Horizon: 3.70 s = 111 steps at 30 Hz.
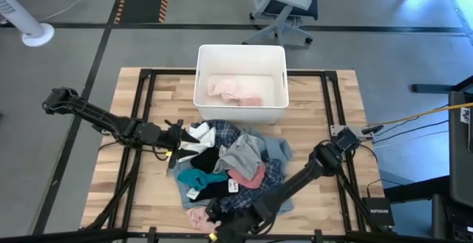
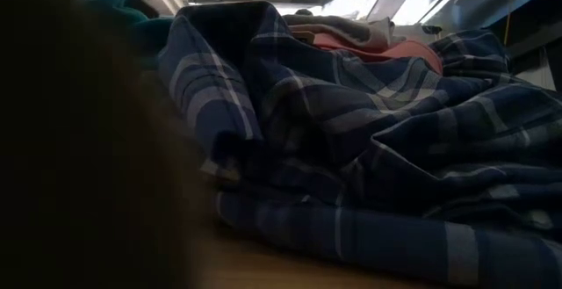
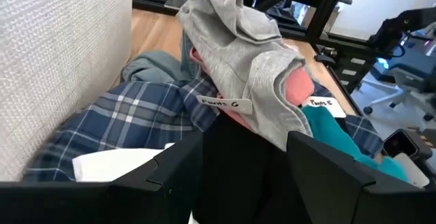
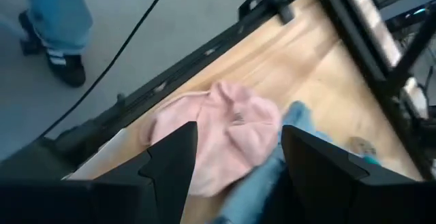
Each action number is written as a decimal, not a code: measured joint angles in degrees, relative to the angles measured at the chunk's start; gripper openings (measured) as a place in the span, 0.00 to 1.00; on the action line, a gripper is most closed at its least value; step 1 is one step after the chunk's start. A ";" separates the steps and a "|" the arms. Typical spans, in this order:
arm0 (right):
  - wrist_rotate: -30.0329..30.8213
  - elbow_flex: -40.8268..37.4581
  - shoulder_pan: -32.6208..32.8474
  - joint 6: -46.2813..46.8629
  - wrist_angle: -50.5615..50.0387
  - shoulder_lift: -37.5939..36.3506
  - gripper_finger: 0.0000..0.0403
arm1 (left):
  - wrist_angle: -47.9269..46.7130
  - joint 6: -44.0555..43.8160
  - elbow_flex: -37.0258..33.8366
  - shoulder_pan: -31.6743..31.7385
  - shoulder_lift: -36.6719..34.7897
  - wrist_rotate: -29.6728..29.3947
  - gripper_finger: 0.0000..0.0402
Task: Sort clothes
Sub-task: Put the pink sock into the white laundry bin
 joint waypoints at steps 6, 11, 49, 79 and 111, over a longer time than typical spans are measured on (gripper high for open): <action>0.76 0.00 -0.19 -1.43 -1.86 2.86 0.58 | 0.85 -1.54 0.00 0.00 0.00 0.01 0.52; 0.90 0.02 -1.54 -10.64 -3.63 3.74 0.58 | 0.83 -2.52 0.00 0.00 0.02 0.00 0.52; -1.49 -0.42 -4.35 -16.08 -8.81 3.57 0.02 | -0.52 -1.20 0.00 0.00 0.02 0.00 0.52; 12.13 -0.31 -20.93 -19.71 -21.05 -29.77 0.02 | -5.32 -1.20 0.02 0.00 0.02 0.00 0.52; 17.68 -0.31 -53.58 -11.95 -24.06 -31.90 0.02 | 4.19 14.54 0.02 0.07 -11.18 0.00 0.52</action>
